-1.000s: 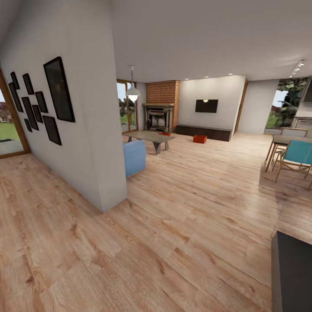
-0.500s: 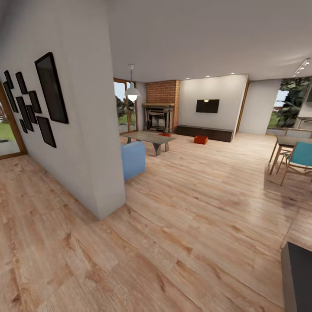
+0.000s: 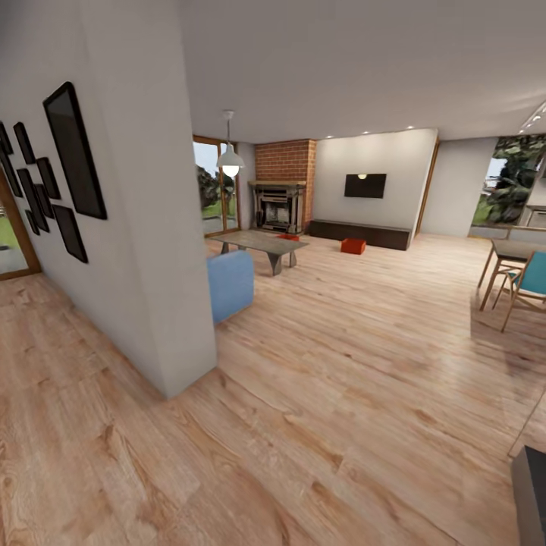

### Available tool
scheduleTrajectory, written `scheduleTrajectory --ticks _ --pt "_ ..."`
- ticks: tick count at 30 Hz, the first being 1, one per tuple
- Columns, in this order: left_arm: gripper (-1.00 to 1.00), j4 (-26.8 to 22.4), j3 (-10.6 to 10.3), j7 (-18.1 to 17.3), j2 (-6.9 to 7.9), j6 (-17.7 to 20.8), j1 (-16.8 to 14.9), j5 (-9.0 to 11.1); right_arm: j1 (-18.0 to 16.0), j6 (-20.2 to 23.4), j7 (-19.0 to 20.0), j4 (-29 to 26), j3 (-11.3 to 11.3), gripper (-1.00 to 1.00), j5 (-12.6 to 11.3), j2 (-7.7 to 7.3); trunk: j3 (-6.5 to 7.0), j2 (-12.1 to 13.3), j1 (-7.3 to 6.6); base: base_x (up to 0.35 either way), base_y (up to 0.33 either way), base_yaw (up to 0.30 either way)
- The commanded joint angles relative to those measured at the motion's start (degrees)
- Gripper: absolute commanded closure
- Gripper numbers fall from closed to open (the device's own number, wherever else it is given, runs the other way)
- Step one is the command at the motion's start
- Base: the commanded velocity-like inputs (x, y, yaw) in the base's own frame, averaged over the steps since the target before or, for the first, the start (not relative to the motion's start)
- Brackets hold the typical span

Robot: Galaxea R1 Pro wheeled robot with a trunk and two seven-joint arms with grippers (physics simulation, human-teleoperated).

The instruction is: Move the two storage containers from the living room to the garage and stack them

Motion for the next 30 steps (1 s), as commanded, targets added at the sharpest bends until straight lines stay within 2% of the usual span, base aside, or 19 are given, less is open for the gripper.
scheduleTrajectory --ticks 1,17,30 --pt "-1.00 0.0 0.0 0.0 -0.01 -0.2 0.0 0.3 -0.1 -0.3 0.0 0.1 0.5 -1.00 -0.4 0.05 -0.06 0.0 0.03 0.322 0.000 0.000" --pt "-1.00 0.0 0.0 0.0 0.01 0.0 0.0 0.3 -0.1 -0.3 -0.1 0.1 0.5 -1.00 -0.7 0.00 -0.06 0.0 0.03 0.322 0.000 -0.001" --pt "-1.00 0.0 0.0 0.0 -0.05 0.1 0.0 0.3 -0.1 -0.3 0.0 0.1 0.5 -1.00 -0.7 -0.05 -0.06 0.0 0.03 0.322 0.000 -0.213"
